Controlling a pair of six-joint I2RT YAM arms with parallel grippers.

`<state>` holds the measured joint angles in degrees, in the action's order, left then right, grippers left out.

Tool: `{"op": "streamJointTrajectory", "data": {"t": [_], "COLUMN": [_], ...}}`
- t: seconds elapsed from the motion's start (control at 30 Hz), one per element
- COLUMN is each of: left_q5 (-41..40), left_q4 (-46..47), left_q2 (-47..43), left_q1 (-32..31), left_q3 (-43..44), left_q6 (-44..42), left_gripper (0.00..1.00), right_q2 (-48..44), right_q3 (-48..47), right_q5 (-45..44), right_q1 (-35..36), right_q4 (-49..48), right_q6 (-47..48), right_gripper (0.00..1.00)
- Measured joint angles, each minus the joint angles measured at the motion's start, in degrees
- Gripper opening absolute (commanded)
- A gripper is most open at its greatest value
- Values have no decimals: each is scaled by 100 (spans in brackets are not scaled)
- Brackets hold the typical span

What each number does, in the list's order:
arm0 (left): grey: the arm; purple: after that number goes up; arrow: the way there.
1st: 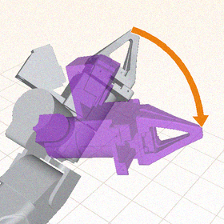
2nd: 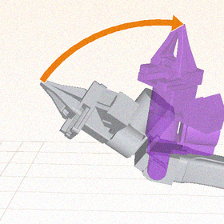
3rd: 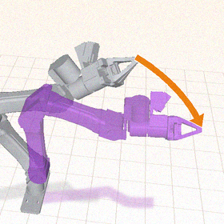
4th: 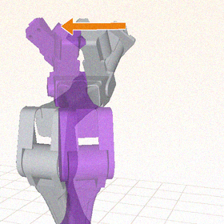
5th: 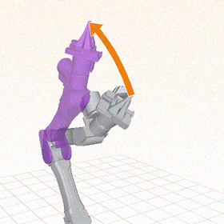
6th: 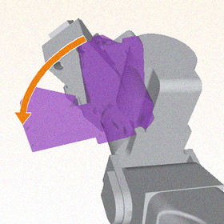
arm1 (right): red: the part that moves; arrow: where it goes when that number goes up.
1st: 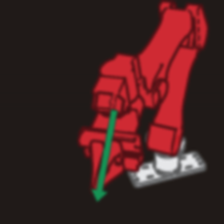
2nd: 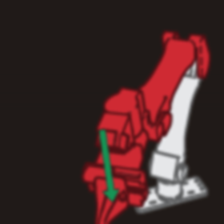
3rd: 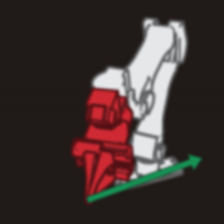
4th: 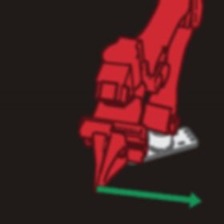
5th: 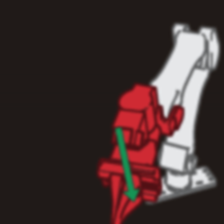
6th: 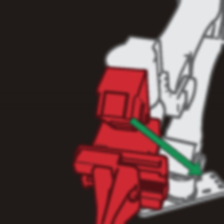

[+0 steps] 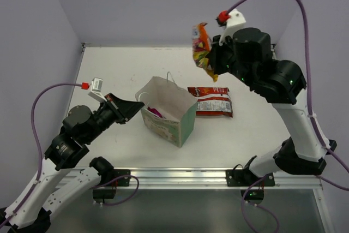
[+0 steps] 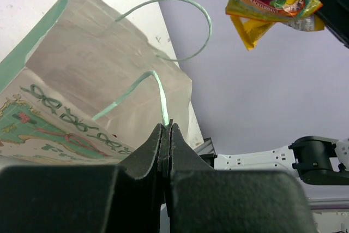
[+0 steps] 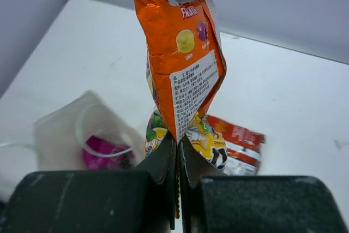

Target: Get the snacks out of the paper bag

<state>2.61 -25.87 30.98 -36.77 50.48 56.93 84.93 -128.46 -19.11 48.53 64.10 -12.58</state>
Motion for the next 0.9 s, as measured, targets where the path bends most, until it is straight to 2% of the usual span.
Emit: {"op": "streamJointTrajectory", "data": {"t": [0.17,0.3,0.4,0.57,0.67,0.8,0.9], "left_q5": [-24,-35,-33,2,17,22,37], "left_q4": [-160,-227,-227,-208,-208,-205,-203], "left_q2": [-28,-63,-61,-33,7,31,42], "left_q1": [0,0,0,0,0,0,0], "left_q3": [184,192,192,192,192,192,195], "left_q6": [-59,-59,-59,-57,-57,-57,-57], "left_gripper": [0,0,0,0,0,0,0], "right_q2": [-844,-1266,-1268,-817,-393,184,470], "right_q3": [1141,2417,3521,5355,5866,5925,5925], "right_q5": [-1239,-1740,-1808,-1375,-1115,-852,-697], "right_q1": [-940,-1709,-2223,-3071,-3386,-3451,-3440], "right_q4": [-407,-713,-925,-1460,-1545,-1692,-1862], "right_q6": [2,-31,-166,-498,-706,-951,-1043], "right_gripper": [0,0,0,0,0,11,25]}}
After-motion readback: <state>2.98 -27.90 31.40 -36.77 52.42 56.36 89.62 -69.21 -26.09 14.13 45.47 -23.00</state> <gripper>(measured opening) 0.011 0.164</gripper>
